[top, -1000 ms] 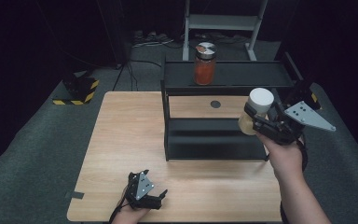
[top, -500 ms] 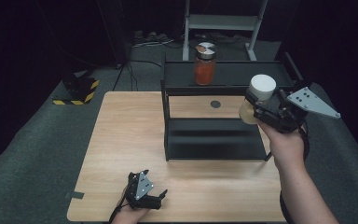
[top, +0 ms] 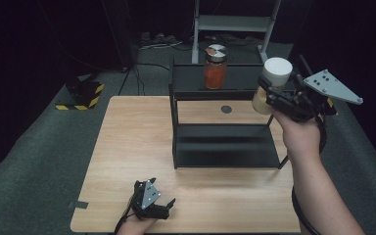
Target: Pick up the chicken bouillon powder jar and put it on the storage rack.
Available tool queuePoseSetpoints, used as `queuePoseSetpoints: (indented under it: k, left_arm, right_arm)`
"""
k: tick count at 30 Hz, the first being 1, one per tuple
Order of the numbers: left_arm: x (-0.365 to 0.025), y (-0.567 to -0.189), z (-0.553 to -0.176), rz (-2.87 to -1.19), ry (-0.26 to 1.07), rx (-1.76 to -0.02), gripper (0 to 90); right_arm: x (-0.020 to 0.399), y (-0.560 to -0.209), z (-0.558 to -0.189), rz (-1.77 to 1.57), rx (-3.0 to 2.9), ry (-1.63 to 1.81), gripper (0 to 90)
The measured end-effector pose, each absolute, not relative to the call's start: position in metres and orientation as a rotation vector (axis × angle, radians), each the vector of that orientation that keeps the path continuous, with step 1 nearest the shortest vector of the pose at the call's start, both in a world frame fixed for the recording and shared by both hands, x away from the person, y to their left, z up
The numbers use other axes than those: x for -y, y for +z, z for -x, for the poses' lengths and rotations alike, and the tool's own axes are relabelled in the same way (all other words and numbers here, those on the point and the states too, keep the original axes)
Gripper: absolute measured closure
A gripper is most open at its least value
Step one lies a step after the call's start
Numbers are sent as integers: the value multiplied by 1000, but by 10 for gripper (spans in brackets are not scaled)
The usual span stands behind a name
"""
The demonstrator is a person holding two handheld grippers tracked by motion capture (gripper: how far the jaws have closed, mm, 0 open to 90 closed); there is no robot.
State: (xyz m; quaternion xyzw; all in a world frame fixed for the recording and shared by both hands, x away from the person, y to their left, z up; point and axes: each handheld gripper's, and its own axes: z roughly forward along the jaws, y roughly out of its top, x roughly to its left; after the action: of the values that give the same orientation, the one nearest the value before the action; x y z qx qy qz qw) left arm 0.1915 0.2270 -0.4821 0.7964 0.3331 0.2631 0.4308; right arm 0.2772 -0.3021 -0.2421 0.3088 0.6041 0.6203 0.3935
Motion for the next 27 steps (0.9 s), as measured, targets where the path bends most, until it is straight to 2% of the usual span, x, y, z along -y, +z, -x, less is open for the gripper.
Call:
queuePoseSetpoints:
  k: [16,27]
  left_arm:
    - [-228,-483,-191,-1977,655,-832,11]
    - [-229,-483,-191,-1971,651,-831,11]
  right_arm:
    - [288,-223,-304,-822,-1484,1552,334]
    - [275,-225,-323,-835,-1482,1534,334]
